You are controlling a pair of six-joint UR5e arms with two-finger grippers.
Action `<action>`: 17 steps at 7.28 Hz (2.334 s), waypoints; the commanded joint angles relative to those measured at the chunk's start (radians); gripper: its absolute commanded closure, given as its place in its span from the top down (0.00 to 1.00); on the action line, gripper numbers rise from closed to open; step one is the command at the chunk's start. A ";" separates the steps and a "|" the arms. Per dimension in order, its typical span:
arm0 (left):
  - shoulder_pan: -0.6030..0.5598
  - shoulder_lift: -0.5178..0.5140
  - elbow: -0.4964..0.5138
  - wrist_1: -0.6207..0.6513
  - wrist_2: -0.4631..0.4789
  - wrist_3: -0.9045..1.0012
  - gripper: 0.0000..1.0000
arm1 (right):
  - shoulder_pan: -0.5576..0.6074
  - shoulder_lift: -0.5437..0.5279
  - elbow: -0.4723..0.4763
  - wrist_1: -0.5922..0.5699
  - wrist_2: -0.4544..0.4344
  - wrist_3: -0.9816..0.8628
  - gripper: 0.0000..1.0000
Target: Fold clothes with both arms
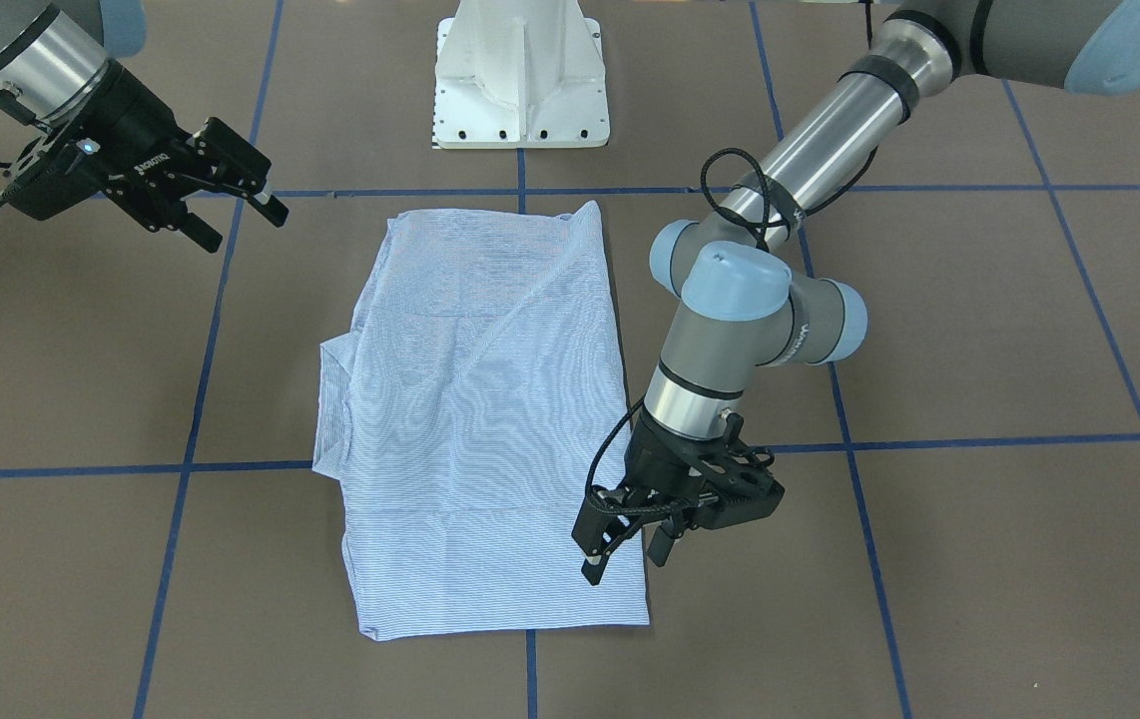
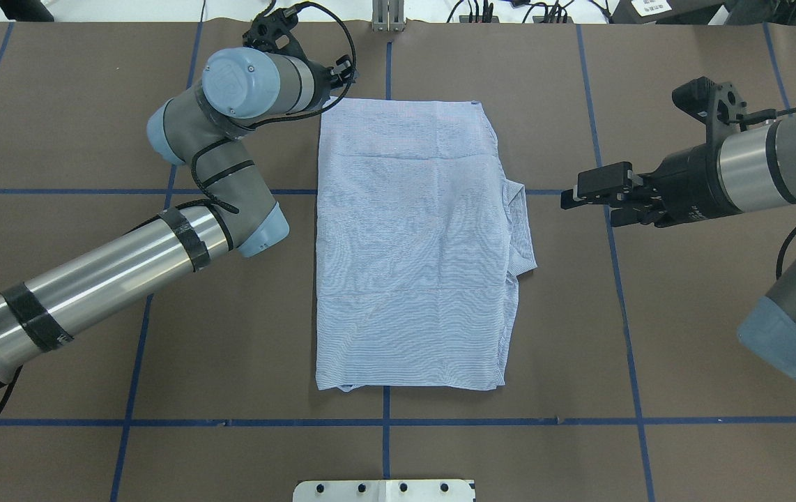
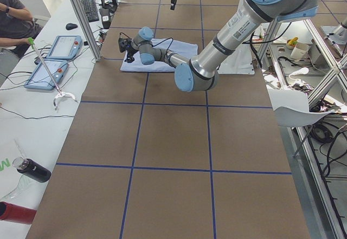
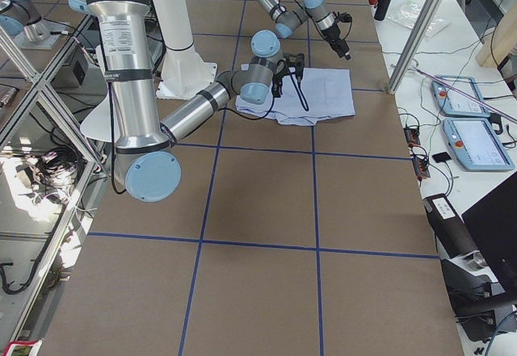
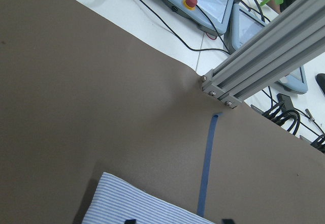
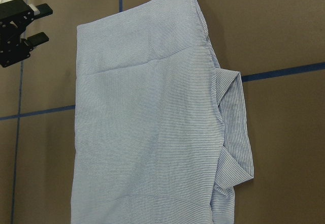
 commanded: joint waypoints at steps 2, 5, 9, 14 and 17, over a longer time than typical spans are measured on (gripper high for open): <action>-0.007 0.246 -0.377 0.175 -0.120 0.002 1.00 | 0.011 -0.003 0.001 -0.050 -0.005 -0.050 1.00; 0.060 0.321 -0.732 0.555 -0.237 -0.014 1.00 | -0.040 -0.041 0.002 -0.061 -0.002 -0.069 1.00; 0.431 0.445 -0.904 0.565 -0.088 -0.305 0.99 | -0.043 -0.037 0.031 -0.110 0.014 -0.058 1.00; 0.505 0.448 -0.786 0.570 -0.071 -0.327 0.92 | -0.031 -0.025 0.021 -0.112 0.066 -0.054 1.00; 0.509 0.442 -0.802 0.571 -0.078 -0.323 0.79 | -0.017 -0.021 0.024 -0.144 0.075 -0.054 1.00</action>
